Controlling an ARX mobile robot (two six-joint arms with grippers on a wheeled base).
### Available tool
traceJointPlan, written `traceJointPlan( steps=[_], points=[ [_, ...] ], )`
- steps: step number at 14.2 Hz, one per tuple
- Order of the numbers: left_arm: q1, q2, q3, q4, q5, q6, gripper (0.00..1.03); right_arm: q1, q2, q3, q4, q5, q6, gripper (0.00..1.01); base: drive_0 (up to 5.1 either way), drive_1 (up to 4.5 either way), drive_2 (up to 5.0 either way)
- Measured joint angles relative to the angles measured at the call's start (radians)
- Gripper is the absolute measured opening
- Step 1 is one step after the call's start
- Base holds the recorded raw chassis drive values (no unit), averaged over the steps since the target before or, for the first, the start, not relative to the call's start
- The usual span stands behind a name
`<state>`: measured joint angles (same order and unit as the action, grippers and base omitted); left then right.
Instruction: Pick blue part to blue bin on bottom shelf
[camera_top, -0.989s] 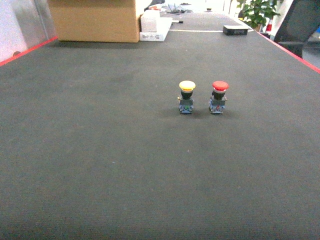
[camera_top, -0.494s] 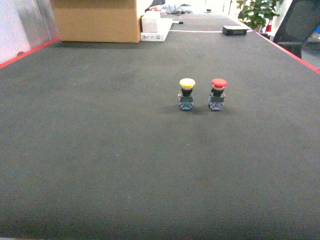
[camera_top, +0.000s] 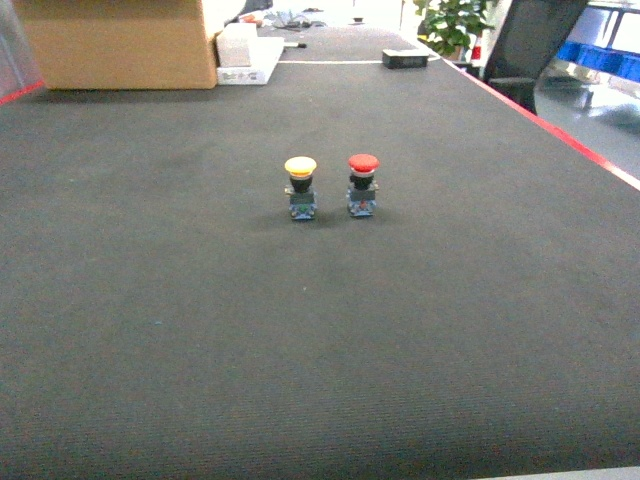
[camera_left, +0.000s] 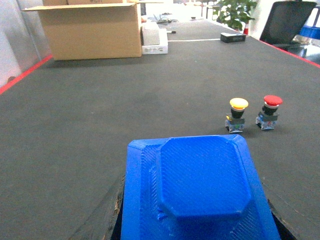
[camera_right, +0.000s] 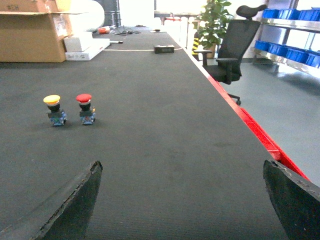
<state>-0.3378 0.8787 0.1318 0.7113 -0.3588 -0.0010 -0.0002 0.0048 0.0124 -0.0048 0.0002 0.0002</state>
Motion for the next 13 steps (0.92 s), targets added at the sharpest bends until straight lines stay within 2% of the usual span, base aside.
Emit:
traceJointPlan(
  steps=[13],
  points=[
    [0.0, 0.0, 0.0, 0.0, 0.0, 0.0, 0.44, 0.0, 0.0, 0.0, 0.0, 0.0, 0.0, 0.98, -1.6, -1.6, -1.6]
  ],
)
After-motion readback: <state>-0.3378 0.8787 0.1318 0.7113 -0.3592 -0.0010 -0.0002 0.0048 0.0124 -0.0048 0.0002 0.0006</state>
